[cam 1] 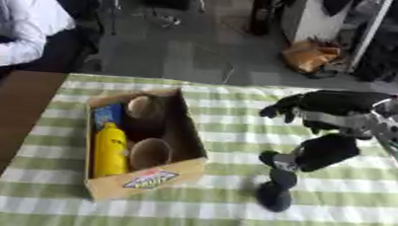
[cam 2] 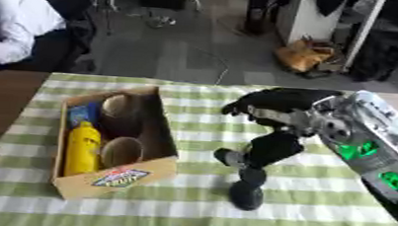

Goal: Pick up objects on the table and place them in the box.

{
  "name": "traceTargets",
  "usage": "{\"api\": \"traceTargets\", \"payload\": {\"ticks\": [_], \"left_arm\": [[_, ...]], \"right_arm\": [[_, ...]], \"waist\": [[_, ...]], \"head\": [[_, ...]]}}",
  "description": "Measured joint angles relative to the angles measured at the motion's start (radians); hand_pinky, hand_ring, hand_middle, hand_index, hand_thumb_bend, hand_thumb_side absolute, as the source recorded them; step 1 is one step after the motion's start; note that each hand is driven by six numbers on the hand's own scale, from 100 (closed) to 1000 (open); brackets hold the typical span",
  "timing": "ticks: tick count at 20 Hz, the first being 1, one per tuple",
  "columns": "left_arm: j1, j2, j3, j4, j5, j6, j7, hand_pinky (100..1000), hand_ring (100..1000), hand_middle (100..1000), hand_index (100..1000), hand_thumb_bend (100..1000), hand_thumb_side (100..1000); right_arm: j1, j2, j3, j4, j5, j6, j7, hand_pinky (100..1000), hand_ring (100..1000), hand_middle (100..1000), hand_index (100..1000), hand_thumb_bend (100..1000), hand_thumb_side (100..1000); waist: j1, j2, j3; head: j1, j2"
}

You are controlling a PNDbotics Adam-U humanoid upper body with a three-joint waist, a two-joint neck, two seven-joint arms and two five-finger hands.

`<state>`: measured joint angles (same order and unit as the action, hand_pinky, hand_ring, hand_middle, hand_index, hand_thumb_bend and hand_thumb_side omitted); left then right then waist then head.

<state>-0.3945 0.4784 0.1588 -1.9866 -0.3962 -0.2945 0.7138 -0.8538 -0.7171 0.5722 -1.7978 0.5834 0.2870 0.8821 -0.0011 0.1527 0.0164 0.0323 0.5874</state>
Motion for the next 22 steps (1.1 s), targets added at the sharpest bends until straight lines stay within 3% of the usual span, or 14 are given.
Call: {"api": "traceTargets", "payload": {"ticks": [1,3,9,22], "left_arm": [[0.000,0.000,0.000,0.000,0.000,0.000,0.000,892,967,979,1000,100,1000],[0.000,0.000,0.000,0.000,0.000,0.001,-0.001,892,967,978,1000,100,1000],[0.000,0.000,0.000,0.000,0.000,0.002,-0.002,892,968,973,1000,100,1000],[0.000,0.000,0.000,0.000,0.000,0.002,-0.002,892,967,962,1000,100,1000]], "right_arm": [[-0.001,0.000,0.008,0.012,-0.011,-0.001,0.003,552,847,949,946,588,568],[-0.009,0.000,0.027,0.039,-0.026,-0.005,0.008,583,860,951,952,623,551],[-0.014,0.003,0.063,0.109,-0.034,-0.029,0.014,605,870,959,971,597,542],[-0.026,0.039,0.078,0.280,-0.028,-0.096,0.020,603,855,931,908,511,492]], "waist": [[0.000,0.000,0.002],[0.000,0.000,0.005],[0.000,0.000,0.005],[0.001,0.002,0.011]], "head": [[0.000,0.000],[0.000,0.000],[-0.001,0.000],[-0.005,0.000]]}}
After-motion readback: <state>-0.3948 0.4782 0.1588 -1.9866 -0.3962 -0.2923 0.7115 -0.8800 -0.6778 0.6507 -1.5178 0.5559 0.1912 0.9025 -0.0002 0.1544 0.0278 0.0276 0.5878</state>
